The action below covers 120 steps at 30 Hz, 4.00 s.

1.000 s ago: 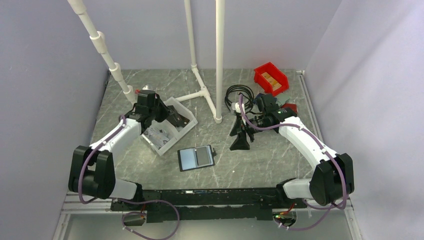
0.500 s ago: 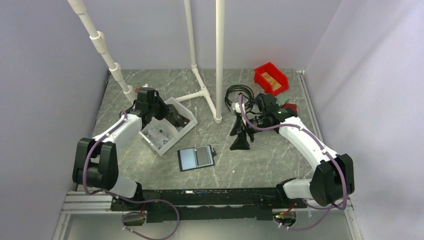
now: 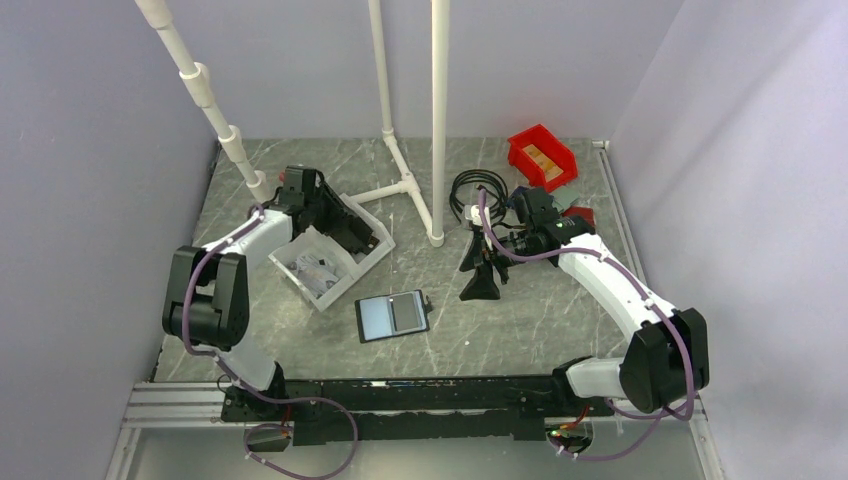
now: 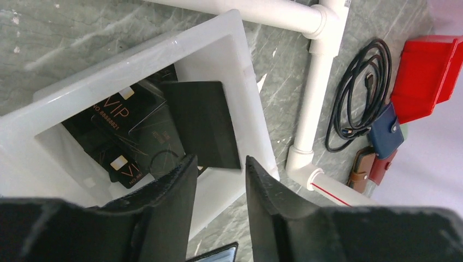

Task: Take the credit cards out of the card holder
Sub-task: Place the credit card in the storage box, then reset both arms

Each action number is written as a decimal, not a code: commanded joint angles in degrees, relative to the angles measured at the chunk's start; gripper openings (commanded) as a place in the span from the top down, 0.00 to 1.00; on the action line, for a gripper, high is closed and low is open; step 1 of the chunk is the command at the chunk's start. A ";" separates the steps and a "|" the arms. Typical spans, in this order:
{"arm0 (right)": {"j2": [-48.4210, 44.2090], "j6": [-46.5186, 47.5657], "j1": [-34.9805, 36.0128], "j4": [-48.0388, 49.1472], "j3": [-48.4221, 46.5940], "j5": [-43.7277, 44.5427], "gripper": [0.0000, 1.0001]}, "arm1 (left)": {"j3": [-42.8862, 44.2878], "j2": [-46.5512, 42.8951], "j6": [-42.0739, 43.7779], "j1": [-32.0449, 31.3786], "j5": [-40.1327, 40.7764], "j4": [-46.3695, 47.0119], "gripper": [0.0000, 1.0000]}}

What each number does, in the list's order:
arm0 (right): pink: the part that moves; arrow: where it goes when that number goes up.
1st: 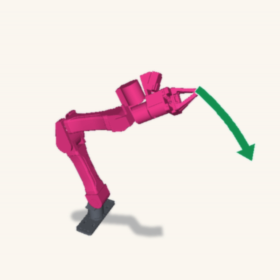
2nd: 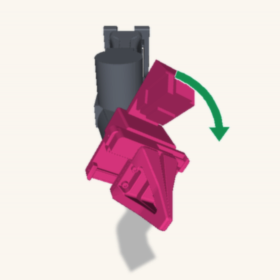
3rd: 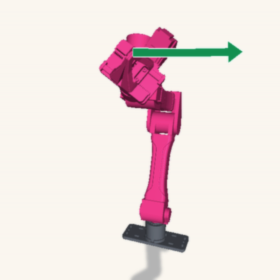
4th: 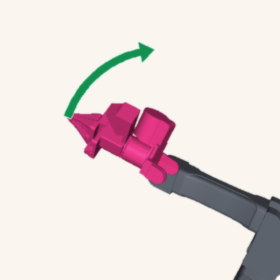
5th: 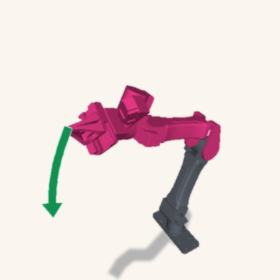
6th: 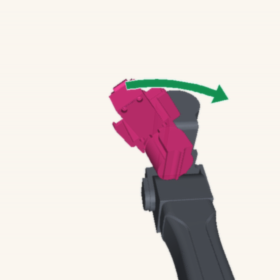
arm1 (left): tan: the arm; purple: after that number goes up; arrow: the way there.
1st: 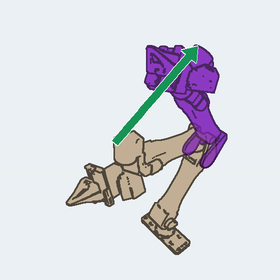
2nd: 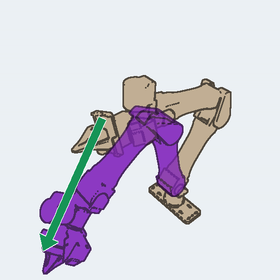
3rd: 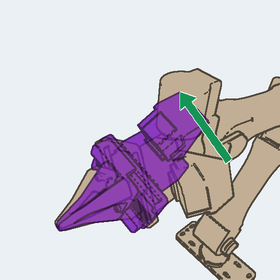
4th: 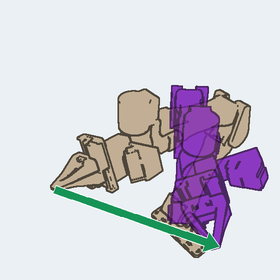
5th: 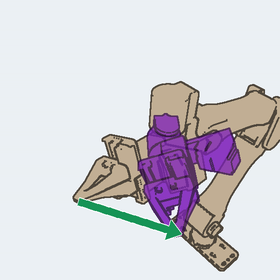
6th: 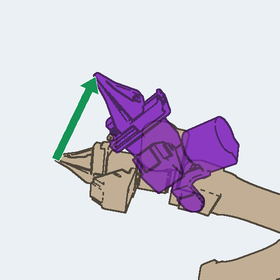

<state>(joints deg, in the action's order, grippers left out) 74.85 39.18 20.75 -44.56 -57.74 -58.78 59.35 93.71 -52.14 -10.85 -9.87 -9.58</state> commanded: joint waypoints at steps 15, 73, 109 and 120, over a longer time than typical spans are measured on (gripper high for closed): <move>-2.81 1.38 -0.39 0.67 -0.01 1.65 0.21 | -1.29 -20.67 11.68 0.22 0.05 -9.45 0.39; -31.98 -40.94 -42.93 22.85 4.01 2.94 0.00 | -16.29 -70.40 39.85 -1.60 2.74 -22.85 0.01; -30.59 -36.89 -45.17 21.48 5.04 -5.16 0.00 | -16.37 -70.77 39.59 -1.54 3.36 -23.37 0.01; -30.31 -45.89 -45.19 24.78 5.09 0.34 0.00 | -16.37 -70.60 39.67 -1.54 3.52 -23.36 0.01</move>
<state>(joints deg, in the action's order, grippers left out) 44.29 -1.17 -24.14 -23.88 -52.31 -61.43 42.98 23.70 -13.17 -12.25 -7.01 -33.78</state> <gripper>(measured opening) 0.994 0.994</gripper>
